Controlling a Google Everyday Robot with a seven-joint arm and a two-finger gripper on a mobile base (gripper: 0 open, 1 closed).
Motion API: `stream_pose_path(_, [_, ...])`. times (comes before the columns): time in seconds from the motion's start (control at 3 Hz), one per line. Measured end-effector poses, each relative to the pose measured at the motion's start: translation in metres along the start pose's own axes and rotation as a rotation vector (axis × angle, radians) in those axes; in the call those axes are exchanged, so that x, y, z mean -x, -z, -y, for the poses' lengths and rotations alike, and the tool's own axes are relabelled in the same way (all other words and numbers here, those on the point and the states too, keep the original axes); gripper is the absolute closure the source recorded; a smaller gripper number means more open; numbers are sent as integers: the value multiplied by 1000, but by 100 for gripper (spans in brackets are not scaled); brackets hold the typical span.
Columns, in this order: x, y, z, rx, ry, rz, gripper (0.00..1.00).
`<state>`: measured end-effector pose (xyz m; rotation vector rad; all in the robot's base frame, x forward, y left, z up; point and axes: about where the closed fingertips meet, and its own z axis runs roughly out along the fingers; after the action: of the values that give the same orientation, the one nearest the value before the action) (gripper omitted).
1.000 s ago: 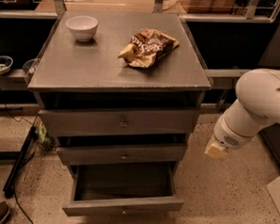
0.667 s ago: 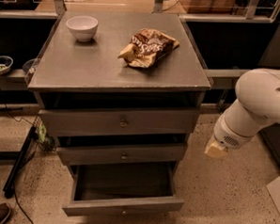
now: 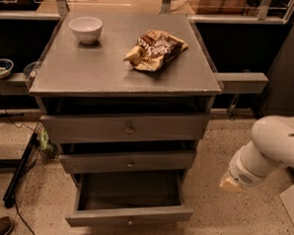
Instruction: Close bottom drawer
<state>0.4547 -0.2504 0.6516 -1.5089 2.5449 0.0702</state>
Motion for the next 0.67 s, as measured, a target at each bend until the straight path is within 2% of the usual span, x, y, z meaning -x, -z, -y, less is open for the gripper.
stream_pose_path(0.33, [-31,-53,-10,29,-31,6,100])
stream_pose_path(0.67, [-63,-123,-19,103,-68,21,100])
